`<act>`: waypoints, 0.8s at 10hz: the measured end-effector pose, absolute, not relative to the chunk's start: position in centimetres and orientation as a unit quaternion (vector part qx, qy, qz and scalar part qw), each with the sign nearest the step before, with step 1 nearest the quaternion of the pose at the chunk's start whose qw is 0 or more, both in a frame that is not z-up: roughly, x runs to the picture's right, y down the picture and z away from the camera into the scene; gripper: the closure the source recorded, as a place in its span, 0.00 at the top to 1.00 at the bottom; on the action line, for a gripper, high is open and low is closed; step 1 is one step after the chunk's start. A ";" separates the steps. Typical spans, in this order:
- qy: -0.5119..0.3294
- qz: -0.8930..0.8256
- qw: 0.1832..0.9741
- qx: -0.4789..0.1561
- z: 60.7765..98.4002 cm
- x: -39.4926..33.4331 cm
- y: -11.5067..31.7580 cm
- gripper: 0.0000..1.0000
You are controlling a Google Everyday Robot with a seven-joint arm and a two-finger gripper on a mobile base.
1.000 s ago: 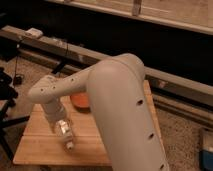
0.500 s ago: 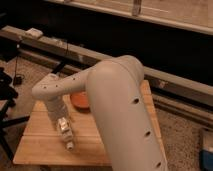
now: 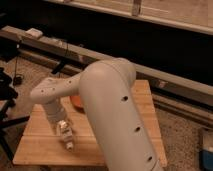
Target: Place the bottle in the ceramic bowl
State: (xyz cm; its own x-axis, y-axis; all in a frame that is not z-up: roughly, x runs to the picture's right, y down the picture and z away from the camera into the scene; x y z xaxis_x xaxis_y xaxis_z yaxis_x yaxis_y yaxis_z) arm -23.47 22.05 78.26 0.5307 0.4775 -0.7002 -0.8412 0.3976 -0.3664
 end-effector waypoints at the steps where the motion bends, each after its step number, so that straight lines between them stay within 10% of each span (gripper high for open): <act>1: 0.255 0.404 0.801 -0.359 78.5 -23.8 22.4 0.65; 5: 0.269 0.382 0.809 -0.357 80.3 -24.2 22.8 0.64; 8: 0.278 0.381 0.805 -0.359 81.1 -24.2 22.7 0.39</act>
State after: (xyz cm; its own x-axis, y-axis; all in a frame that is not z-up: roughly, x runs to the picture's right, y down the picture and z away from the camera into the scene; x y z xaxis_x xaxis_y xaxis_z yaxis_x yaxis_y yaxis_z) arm -24.24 22.66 81.12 0.5552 0.4142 -0.7213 -0.8133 0.4520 -0.3665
